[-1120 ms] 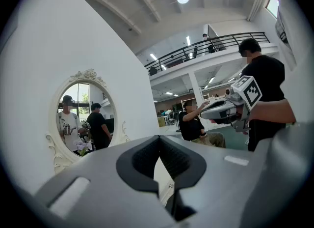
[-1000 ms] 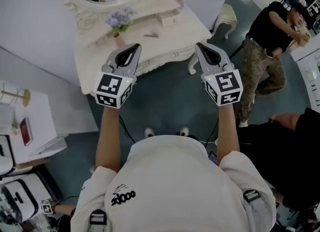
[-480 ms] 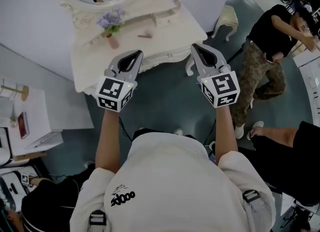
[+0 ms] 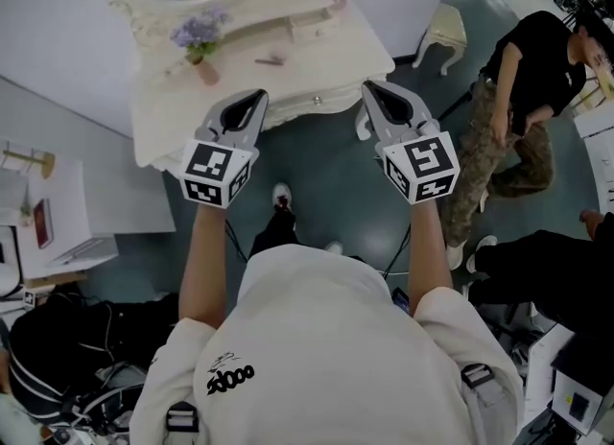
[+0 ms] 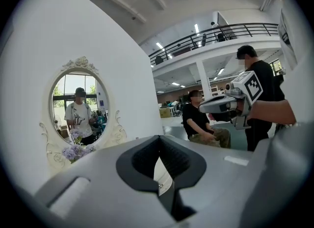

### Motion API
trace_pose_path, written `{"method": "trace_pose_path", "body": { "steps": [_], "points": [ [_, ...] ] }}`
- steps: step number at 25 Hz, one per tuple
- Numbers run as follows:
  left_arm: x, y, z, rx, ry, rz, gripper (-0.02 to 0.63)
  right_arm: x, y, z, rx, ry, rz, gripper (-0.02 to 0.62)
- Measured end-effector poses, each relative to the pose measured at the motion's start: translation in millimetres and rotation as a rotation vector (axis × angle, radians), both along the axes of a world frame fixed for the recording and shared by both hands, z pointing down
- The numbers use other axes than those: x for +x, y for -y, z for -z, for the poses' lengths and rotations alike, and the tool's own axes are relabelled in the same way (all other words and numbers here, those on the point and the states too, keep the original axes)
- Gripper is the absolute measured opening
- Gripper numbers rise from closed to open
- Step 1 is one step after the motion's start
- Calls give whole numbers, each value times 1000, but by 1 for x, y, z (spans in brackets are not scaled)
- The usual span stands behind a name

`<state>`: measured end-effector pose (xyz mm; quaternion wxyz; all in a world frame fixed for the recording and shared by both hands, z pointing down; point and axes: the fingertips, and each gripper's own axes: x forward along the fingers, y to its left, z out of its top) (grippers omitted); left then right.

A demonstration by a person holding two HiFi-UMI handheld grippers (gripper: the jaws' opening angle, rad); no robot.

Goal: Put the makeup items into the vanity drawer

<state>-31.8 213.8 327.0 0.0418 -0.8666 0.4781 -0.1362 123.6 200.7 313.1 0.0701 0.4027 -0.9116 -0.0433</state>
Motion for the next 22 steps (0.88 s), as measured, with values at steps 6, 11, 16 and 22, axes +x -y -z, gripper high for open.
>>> {"method": "trace_pose_path", "body": {
  "steps": [6, 11, 16, 22],
  "points": [
    [0, 53, -5, 6, 8, -16, 18, -9, 49, -14, -20, -33, 18, 2],
    [-20, 121, -10, -7, -14, -12, 18, -19, 106, -7, -9, -81, 12, 2],
    [-37, 184, 1, -7, -34, -26, 18, -33, 162, 10, 1, -76, -14, 2],
    [-54, 248, -3, -31, -44, -44, 18, -52, 220, 21, 11, -12, -60, 3]
  ]
}}
